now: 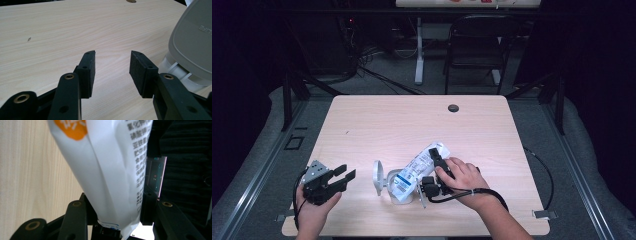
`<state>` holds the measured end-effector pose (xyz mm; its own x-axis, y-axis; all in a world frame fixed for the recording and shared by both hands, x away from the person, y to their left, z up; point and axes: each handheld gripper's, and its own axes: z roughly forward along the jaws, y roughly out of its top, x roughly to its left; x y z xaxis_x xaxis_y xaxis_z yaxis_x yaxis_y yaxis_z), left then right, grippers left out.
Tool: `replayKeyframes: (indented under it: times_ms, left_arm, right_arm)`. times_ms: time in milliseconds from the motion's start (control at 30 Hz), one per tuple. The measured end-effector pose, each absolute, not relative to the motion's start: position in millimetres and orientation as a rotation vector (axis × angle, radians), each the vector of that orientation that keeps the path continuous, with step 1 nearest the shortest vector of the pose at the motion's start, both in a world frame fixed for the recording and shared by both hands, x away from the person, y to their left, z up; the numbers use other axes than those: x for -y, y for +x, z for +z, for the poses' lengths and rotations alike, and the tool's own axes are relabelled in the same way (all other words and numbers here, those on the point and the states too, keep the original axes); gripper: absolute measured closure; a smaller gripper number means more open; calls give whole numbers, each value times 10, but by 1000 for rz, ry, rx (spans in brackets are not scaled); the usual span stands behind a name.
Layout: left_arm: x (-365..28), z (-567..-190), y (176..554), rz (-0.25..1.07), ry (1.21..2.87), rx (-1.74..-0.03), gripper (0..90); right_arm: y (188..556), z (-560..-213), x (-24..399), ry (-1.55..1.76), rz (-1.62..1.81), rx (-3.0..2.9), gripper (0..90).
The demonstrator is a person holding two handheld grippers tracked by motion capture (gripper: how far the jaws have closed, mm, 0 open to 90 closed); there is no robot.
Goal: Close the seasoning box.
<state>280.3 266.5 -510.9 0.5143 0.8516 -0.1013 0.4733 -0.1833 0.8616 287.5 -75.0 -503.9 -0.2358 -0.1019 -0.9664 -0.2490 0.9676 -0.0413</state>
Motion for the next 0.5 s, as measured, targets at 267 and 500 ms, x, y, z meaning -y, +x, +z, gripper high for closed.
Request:
replayKeyframes:
  times_ms: [267,500]
  left_arm:
    - [-2667,-5108,2801,509,1824,-1104,565]
    - [-2665,-5107,2800,510,1830,-1104,565]
  right_arm:
    - [2888,-5058,775,-169,233,-1872,601]
    - [2872,-5056,770,-91,287,-1924,603]
